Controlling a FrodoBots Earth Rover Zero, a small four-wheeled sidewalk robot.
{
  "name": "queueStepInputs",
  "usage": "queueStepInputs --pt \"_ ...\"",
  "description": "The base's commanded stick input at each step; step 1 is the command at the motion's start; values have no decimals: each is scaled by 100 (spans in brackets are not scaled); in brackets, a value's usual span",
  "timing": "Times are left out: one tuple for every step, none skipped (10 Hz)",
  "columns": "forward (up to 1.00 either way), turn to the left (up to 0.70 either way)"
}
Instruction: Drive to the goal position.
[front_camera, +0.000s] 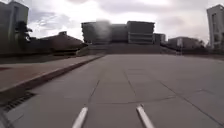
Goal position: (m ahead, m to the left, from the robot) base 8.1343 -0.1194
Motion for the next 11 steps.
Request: queueStepInputs --pt "100 0" --pt "100 0" --pt "100 0" --pt "100 0" --pt "100 0" --pt "100 0" --pt "100 0" --pt "100 0" --pt "100 0" --pt "100 -24" --pt "100 -27"
